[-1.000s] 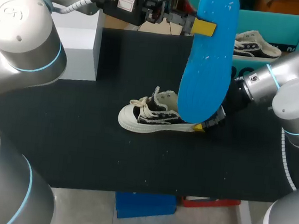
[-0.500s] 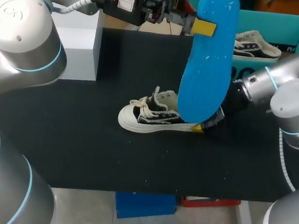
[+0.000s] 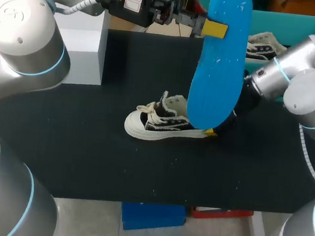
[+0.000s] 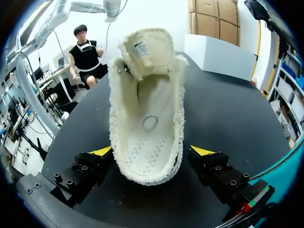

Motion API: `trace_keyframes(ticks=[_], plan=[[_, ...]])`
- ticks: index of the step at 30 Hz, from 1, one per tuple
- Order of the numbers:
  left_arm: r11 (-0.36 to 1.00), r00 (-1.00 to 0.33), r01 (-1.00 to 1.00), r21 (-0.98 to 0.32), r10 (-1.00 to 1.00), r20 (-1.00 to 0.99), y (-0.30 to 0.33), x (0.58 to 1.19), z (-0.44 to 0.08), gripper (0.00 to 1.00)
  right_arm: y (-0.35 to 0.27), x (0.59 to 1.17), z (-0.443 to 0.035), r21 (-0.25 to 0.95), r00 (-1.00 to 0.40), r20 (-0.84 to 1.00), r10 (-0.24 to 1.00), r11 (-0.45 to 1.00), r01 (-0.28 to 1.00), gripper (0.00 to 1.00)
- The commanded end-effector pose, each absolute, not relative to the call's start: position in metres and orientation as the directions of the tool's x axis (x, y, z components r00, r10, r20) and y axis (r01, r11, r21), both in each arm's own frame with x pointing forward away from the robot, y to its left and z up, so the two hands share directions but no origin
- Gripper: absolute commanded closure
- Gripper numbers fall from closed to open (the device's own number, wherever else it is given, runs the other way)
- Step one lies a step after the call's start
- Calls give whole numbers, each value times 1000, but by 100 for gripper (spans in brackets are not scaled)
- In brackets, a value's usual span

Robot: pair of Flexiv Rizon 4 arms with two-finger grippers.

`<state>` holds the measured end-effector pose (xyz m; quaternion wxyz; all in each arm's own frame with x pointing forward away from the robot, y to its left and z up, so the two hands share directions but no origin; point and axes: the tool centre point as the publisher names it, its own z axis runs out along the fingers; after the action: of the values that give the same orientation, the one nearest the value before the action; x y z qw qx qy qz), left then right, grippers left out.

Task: Take the shoe out of the shoebox, open the shoe tongue, remove and reinsert the insole, then place the shoe into the shoebox

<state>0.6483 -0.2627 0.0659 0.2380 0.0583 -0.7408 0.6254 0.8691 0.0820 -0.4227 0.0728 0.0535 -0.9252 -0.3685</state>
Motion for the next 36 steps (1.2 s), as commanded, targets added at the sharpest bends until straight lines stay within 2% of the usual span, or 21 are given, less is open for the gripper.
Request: trace_keyframes(ticks=[1, 9, 18, 25, 29, 31, 36], plan=[[209, -881, -384, -899, 209, 425, -264, 648, 65, 100, 81, 872, -401, 523, -982, 126, -139, 850, -53, 0], [209, -881, -384, -899, 209, 425, -264, 648, 65, 100, 86, 880, -379, 306, -989, 112, -101, 950, -63, 0], [209, -881, -384, -899, 209, 425, -264, 648, 65, 100, 105, 888, -369, 149, -989, 69, -129, 982, -118, 0], [209, -881, -384, -899, 209, 425, -264, 648, 65, 100, 125, 890, -369, 110, -984, 13, -175, 979, -173, 0], [209, -881, -384, -899, 209, 425, -264, 648, 65, 100, 139, 891, -373, 107, -976, 1, -216, 971, -215, 8], [209, -881, -384, -899, 209, 425, -264, 648, 65, 100, 145, 892, -375, 102, -972, -2, -234, 967, -233, 5], [209, -881, -384, -899, 209, 425, -264, 648, 65, 100, 161, 895, -379, 97, -963, 5, -271, 958, -269, 8]])
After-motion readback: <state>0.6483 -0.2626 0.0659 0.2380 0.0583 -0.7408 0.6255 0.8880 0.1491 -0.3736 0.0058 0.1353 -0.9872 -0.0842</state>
